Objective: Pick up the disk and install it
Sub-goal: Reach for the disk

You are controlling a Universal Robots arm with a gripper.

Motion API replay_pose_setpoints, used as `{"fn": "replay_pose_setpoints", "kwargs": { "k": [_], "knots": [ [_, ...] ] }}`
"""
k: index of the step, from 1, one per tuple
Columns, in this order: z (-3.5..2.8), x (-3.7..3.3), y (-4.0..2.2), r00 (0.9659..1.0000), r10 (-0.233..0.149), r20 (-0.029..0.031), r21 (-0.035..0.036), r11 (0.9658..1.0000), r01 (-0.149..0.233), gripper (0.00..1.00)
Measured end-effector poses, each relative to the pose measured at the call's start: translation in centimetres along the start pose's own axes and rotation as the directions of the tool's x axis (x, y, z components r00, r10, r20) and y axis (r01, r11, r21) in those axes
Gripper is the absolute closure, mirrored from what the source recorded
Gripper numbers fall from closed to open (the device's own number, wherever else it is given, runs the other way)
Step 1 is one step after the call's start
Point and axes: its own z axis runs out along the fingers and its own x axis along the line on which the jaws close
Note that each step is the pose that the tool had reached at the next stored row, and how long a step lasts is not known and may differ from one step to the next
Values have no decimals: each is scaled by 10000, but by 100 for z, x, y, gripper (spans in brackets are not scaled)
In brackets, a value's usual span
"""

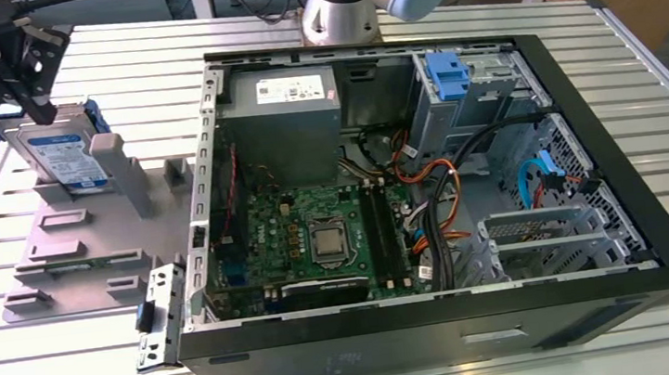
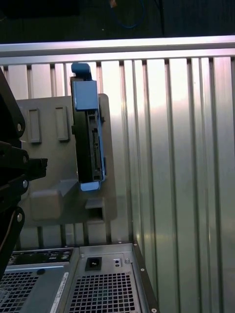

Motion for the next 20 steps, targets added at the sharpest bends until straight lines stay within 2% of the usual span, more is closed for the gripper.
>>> {"fn": "replay_pose_setpoints", "kwargs": {
  "k": [4,5,6,10,12,20],
  "knots": [
    [0,7,0,10000,0,0,0,10000,0,89],
    [12,106,-9,10000,1,1,0,10000,-1,89],
    [26,159,-13,10000,0,0,-1,10000,0,89],
    [26,162,-14,10000,0,0,0,10000,0,89],
    [41,221,-19,10000,1,0,0,10000,-1,89],
    [47,250,-21,10000,1,0,0,10000,-1,89]
  ]
}}
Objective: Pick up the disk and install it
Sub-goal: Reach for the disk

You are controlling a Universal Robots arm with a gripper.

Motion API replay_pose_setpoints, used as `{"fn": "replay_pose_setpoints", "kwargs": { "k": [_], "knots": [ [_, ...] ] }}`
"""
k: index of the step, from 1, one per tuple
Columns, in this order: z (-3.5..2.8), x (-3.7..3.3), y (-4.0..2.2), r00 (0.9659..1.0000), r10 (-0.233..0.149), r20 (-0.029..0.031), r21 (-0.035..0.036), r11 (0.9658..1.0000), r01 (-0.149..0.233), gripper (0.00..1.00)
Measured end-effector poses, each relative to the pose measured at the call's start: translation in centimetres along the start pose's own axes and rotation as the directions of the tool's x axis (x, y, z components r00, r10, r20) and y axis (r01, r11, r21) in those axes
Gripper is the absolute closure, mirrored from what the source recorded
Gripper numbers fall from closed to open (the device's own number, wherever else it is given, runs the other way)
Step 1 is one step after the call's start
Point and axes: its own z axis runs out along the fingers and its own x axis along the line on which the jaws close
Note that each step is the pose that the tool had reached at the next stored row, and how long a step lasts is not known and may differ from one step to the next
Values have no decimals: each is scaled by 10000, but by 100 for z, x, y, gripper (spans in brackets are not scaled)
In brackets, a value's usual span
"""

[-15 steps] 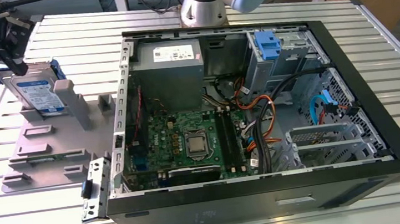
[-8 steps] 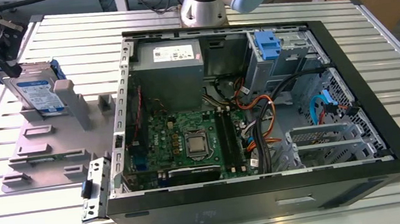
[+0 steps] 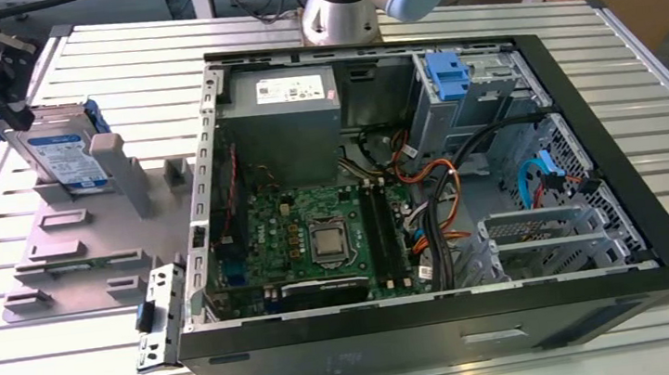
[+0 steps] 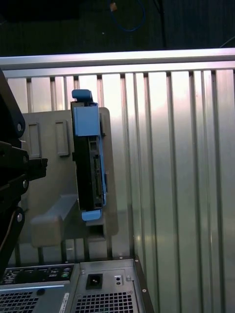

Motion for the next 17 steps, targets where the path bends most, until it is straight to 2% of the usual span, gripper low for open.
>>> {"fn": "replay_pose_setpoints", "kwargs": {
  "k": [17],
  "knots": [
    [16,30,3,10000,0,1,0,10000,0,89]
  ]
}}
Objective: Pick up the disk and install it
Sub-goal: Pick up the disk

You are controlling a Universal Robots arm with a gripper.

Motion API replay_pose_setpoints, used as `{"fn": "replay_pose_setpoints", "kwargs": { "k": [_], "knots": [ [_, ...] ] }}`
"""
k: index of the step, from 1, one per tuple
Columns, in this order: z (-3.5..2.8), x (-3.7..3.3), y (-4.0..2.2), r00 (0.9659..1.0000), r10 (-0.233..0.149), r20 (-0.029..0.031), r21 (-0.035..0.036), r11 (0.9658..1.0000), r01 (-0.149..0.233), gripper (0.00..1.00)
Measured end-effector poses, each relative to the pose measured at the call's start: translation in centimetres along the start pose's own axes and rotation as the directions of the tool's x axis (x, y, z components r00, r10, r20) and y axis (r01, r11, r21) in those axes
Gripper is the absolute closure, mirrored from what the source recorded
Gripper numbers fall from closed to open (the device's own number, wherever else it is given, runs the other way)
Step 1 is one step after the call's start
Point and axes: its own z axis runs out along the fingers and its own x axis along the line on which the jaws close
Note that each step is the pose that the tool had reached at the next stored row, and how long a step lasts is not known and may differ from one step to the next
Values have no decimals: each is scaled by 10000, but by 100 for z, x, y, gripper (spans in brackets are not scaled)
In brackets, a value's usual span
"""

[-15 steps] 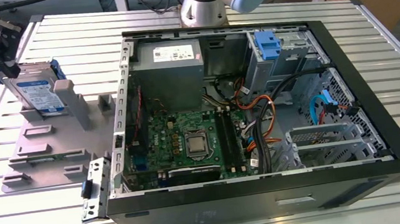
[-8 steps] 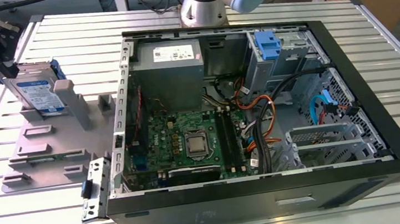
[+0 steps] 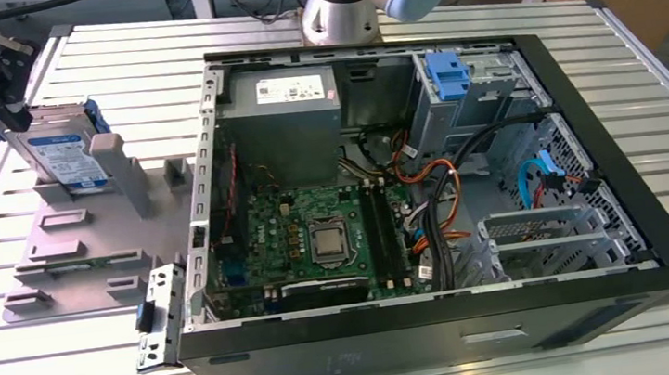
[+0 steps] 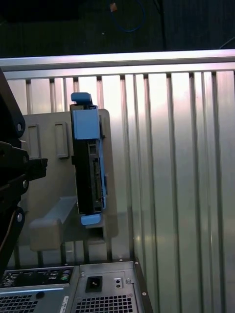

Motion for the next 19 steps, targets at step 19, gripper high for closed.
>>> {"fn": "replay_pose_setpoints", "kwargs": {
  "k": [19],
  "knots": [
    [0,1,2,9994,-335,-14,-8,9994,335,89]
  ]
}}
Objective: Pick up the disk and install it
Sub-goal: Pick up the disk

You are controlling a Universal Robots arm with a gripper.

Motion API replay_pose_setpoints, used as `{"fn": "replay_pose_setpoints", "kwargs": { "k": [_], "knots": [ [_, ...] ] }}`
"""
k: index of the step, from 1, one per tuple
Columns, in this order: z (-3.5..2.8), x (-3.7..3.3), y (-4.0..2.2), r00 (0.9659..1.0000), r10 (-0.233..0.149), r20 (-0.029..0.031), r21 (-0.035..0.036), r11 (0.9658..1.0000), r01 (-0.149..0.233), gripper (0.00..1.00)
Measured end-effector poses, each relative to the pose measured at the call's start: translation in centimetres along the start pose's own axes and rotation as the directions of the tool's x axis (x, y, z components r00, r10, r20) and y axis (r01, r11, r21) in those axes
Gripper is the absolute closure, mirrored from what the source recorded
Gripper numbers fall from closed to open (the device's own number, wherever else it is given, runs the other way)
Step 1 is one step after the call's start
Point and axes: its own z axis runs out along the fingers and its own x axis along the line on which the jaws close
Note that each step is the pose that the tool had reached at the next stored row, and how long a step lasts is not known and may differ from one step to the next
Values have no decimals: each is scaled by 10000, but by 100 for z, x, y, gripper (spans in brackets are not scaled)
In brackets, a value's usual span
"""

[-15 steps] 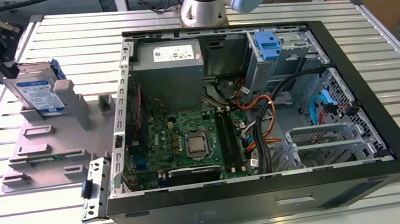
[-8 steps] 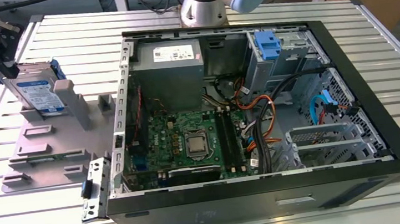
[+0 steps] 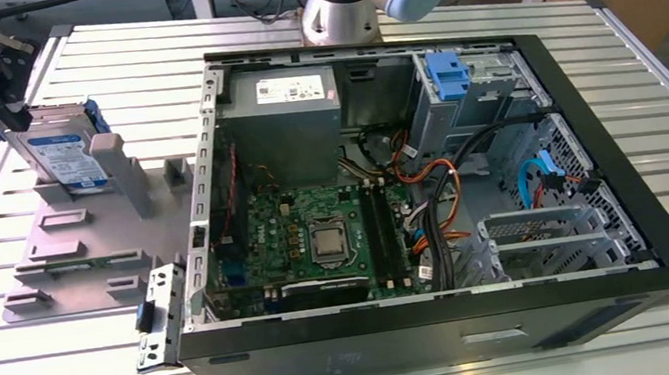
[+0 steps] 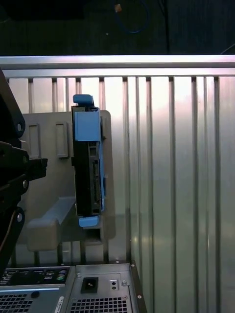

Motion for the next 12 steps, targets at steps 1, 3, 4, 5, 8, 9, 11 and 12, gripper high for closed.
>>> {"fn": "replay_pose_setpoints", "kwargs": {
  "k": [1,3,4,5,8,9,11,12],
  "knots": [
    [0,0,0,10000,-3,0,0,10000,3,89],
    [0,0,0,10000,-11,-1,0,10000,11,89],
    [0,0,0,10000,-15,-1,-1,10000,15,89],
    [0,0,0,10000,-20,-2,0,10000,20,89],
    [0,0,0,10000,-39,-2,-1,10000,39,89],
    [0,0,0,10000,-48,-2,-1,10000,48,89],
    [0,0,0,10000,-66,-3,-2,10000,66,89],
    [0,0,0,10000,-71,-3,-2,10000,71,89]
  ]
}}
